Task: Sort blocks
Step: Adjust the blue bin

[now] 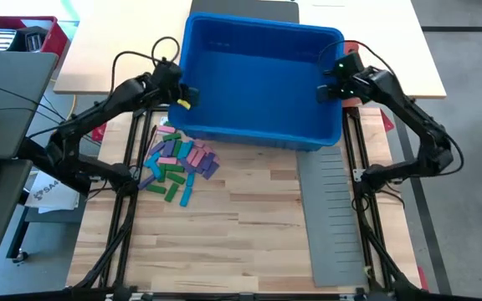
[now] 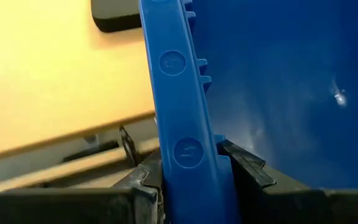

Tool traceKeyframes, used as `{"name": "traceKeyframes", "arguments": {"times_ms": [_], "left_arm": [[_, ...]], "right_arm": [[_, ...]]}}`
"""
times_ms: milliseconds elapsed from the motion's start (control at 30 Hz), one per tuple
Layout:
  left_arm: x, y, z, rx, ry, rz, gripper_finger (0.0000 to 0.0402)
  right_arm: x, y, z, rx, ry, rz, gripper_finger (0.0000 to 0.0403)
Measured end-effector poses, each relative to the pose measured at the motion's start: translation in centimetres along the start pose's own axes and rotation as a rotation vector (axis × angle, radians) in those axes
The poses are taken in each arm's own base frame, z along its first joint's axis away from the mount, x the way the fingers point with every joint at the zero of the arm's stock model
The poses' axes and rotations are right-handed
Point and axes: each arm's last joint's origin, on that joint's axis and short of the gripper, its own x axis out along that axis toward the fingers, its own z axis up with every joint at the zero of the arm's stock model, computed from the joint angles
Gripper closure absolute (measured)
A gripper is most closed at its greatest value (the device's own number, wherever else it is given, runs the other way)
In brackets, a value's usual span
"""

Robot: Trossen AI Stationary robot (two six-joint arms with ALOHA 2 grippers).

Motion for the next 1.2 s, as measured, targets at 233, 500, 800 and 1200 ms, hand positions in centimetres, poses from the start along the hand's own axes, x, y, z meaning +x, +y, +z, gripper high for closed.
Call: {"name": "traceKeyframes", "arguments": {"times_ms": [233, 500, 800, 1200], "left_arm": [[-1.5, -2.4, -0.3, -0.002, -0.087, -0.036, 0.0306], [1.9, -6.2, -1.8, -0.001, 0.000, -0.084, 0.0305], [4.8, -9.0, -4.5, -0.004, 0.203, -0.151, 0.0289], [3.1, -9.7, -6.5, 0.027, 0.316, -0.114, 0.0274]], "right_arm": [[-3.4, -0.5, -0.9, -0.005, -0.095, -0.024, 0.0270], [-5.5, -1.7, -2.0, -0.007, -0.122, -0.117, 0.0281], [-6.1, -2.2, -2.5, -0.057, -0.057, -0.165, 0.0287], [-6.1, -2.1, -2.7, -0.064, -0.033, -0.142, 0.0292]]}}
